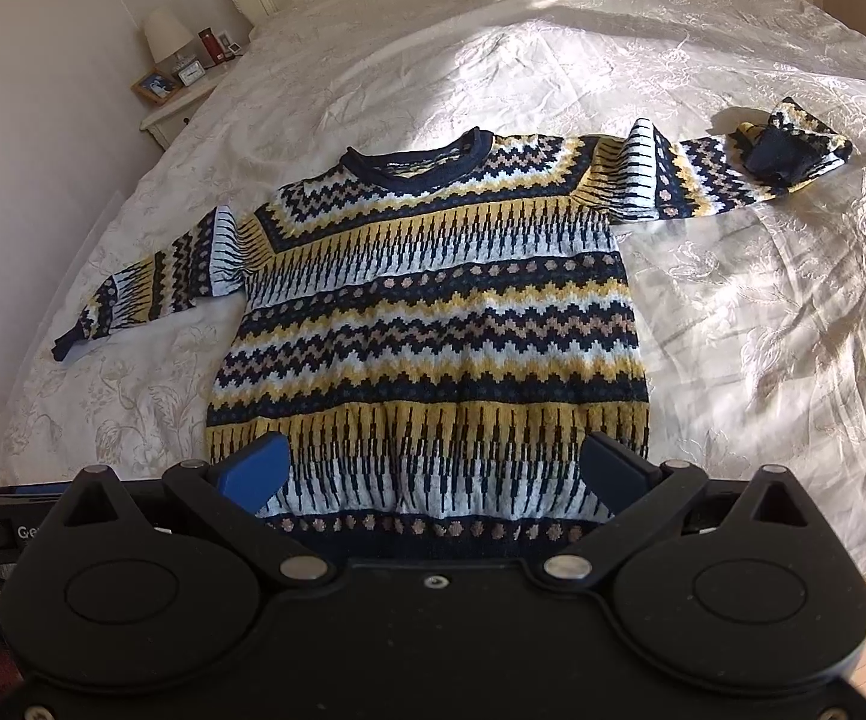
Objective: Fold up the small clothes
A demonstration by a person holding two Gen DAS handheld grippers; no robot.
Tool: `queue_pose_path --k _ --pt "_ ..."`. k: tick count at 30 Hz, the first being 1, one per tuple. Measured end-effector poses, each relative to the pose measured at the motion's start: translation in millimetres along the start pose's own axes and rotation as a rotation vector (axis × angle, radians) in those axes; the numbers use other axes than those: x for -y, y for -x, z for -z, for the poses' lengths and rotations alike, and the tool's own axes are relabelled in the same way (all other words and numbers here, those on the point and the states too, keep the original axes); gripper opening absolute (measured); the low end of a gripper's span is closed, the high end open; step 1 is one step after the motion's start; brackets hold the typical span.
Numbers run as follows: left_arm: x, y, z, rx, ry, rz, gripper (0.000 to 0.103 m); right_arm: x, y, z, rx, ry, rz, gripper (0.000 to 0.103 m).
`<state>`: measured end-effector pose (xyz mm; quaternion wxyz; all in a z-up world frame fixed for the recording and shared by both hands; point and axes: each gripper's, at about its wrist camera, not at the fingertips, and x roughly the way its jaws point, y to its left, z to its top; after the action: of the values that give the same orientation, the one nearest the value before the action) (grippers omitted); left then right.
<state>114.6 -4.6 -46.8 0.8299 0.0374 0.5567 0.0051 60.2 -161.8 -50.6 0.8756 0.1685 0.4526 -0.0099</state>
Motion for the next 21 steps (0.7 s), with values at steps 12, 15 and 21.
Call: queue_pose_path --k 12,15,21 --pt "-6 -42 -80 -0.009 -0.053 0.063 0.071 3 -45 -65 0.041 0.041 0.143 0.102" --pt "-7 -52 -99 0.003 -0.088 0.089 0.064 15 -53 -81 0.06 0.036 0.216 0.095" --pt "-3 -65 -130 0.061 -0.133 0.095 0.047 61 -64 -109 0.074 0.009 0.35 0.074"
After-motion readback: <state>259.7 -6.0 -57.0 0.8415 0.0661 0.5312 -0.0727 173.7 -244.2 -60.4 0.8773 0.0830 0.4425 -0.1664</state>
